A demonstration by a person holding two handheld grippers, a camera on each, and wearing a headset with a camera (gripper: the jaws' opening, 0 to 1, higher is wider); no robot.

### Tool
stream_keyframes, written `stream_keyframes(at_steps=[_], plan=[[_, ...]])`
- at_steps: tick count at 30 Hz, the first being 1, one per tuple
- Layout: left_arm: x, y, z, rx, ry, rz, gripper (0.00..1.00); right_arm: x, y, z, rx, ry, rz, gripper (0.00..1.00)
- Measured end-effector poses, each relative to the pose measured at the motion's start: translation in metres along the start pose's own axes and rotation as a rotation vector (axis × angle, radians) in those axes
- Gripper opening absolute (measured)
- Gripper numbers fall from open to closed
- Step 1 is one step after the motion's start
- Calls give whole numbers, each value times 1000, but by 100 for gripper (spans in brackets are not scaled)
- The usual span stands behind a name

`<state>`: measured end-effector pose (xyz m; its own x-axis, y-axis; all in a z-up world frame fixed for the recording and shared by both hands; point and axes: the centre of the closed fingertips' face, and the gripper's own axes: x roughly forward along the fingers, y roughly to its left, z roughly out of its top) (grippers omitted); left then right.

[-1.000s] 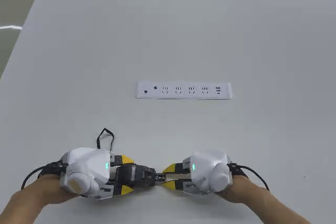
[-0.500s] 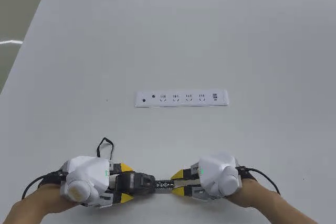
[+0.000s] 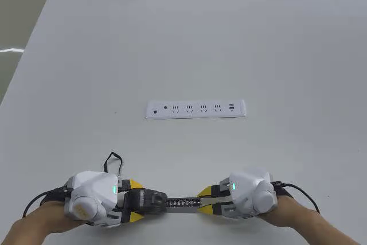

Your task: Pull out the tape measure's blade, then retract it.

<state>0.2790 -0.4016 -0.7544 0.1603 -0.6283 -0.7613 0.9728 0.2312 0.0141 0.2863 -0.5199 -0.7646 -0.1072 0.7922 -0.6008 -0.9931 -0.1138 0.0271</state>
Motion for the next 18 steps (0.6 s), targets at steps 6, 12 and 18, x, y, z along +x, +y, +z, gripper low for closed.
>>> stream_keyframes(at_steps=[6, 12, 18], plan=[[1, 0, 0, 0, 2, -5, 31, -9, 2, -6, 2, 6, -8, 10], [2, 0, -2, 3, 8, -4, 31, -20, 1, -14, 10, 13, -14, 10], [3, 1, -5, -2, 8, -5, 31, -33, 0, -26, 2, 31, -24, 10]])
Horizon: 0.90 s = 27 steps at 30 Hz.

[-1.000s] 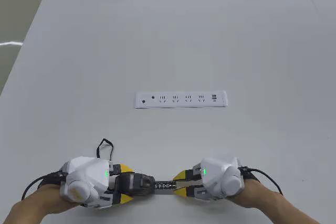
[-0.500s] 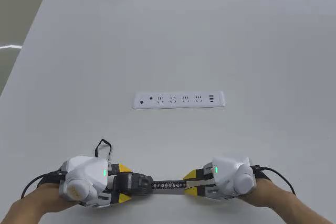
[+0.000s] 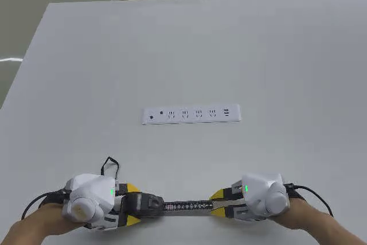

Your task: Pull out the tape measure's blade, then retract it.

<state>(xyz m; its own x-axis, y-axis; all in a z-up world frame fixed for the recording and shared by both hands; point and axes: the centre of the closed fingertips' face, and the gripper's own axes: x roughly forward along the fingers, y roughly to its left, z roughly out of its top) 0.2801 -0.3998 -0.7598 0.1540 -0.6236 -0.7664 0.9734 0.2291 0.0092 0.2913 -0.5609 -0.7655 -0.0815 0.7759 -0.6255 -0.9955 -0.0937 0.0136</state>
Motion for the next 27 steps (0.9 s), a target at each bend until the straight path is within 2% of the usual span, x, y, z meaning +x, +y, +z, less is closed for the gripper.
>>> stream_keyframes(at_steps=[27], plan=[[4, -2, 7, -1, -4, -5, 31, -41, -3, -41, 23, 60, -30, 10]])
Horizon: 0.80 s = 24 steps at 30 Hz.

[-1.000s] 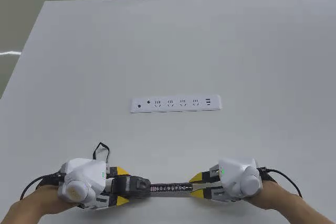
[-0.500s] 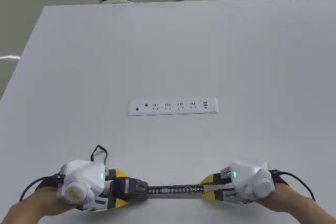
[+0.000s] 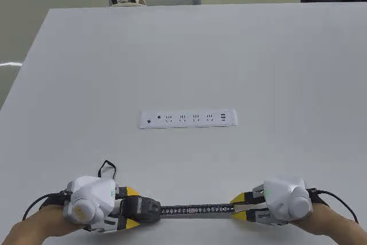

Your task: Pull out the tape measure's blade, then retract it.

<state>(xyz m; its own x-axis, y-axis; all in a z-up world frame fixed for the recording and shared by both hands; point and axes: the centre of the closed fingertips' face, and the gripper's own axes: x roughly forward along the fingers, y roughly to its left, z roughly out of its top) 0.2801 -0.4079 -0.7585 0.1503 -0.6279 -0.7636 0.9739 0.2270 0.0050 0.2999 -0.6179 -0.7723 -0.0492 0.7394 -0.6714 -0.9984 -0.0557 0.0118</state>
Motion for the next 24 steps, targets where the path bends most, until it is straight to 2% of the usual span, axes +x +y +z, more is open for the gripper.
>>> stream_keyframes(at_steps=[17, 24], plan=[[0, 0, 0, -3, 6, 2, 31, -22, -2, -21, 19, 29, -14, 10], [1, 0, -3, -5, 6, 1, 31, -25, -1, -28, 26, 37, -15, 10]])
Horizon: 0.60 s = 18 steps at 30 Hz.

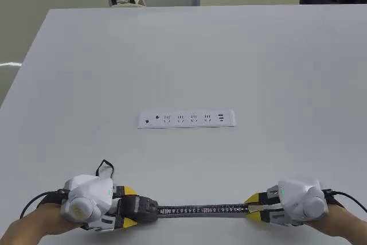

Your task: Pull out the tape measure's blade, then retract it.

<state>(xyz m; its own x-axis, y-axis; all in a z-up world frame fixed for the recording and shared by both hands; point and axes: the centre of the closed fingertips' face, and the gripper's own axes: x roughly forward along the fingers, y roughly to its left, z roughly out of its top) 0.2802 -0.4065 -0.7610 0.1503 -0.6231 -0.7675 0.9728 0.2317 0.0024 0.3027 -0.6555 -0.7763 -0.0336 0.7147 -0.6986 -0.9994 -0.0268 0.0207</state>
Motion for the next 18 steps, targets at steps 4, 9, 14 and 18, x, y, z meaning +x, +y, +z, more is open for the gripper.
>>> stream_keyframes(at_steps=[4, 9, 14, 18], plan=[[0, 0, 1, 1, 0, 0, 31, 1, 0, -1, -6, 4, 1, 10], [-1, -1, 2, -4, -6, 3, 31, -4, -1, -9, 7, 13, -1, 10], [0, 0, 3, -12, -11, 1, 31, -2, -1, -10, 0, 24, -11, 10], [0, 0, 4, -17, -16, 1, 32, -1, -3, -10, -6, 26, -22, 11]])
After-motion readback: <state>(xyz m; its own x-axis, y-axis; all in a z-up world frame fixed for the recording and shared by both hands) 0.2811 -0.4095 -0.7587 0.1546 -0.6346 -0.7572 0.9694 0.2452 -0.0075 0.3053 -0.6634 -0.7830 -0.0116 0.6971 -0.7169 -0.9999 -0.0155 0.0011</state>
